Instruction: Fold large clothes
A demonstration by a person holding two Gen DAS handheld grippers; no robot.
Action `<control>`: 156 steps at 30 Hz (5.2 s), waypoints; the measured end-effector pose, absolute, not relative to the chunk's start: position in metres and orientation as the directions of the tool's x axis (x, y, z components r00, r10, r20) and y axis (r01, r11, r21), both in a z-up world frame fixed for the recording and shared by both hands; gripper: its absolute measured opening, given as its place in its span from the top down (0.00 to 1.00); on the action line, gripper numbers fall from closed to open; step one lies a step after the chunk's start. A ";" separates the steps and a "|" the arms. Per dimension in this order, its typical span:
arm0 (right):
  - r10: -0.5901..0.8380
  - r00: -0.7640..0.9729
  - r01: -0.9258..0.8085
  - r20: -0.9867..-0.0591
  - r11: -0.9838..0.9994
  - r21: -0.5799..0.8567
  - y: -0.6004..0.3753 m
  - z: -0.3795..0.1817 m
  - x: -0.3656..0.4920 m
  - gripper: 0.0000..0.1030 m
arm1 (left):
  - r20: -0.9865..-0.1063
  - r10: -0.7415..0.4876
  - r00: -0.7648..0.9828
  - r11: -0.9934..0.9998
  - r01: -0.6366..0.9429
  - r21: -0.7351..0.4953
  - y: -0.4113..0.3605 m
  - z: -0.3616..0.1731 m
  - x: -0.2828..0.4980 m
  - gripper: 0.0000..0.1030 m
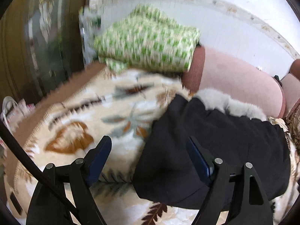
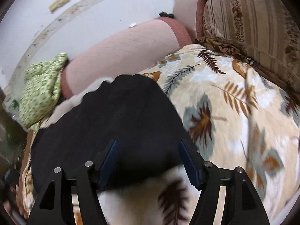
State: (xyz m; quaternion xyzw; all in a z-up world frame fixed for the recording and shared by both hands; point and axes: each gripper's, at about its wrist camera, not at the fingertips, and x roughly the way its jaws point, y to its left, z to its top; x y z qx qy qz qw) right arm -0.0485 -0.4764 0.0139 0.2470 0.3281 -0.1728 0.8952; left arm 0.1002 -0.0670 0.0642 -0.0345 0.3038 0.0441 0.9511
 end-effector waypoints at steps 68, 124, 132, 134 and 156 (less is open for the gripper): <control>-0.140 0.786 0.316 -0.602 0.928 0.197 -0.357 0.025 -0.158 0.00 | -0.750 -0.107 0.653 0.986 0.164 0.002 -0.142 0.029 -0.061 0.03; -0.120 0.724 0.266 -0.680 0.957 0.115 -0.331 0.008 -0.133 0.00 | -0.742 -0.130 0.657 0.981 0.196 0.002 -0.141 0.022 -0.059 0.03; -0.114 0.721 0.256 -0.683 0.960 0.110 -0.326 0.007 -0.133 0.00 | -0.744 -0.131 0.656 0.982 0.190 -0.005 -0.140 0.022 -0.061 0.03; -0.112 0.719 0.253 -0.686 0.961 0.108 -0.325 0.007 -0.133 0.00 | -0.747 -0.131 0.652 0.982 0.189 -0.007 -0.140 0.022 -0.061 0.03; -0.099 0.714 0.246 -0.693 0.962 0.116 -0.325 0.004 -0.133 0.00 | -0.750 -0.132 0.648 0.980 0.199 -0.001 -0.142 0.021 -0.064 0.03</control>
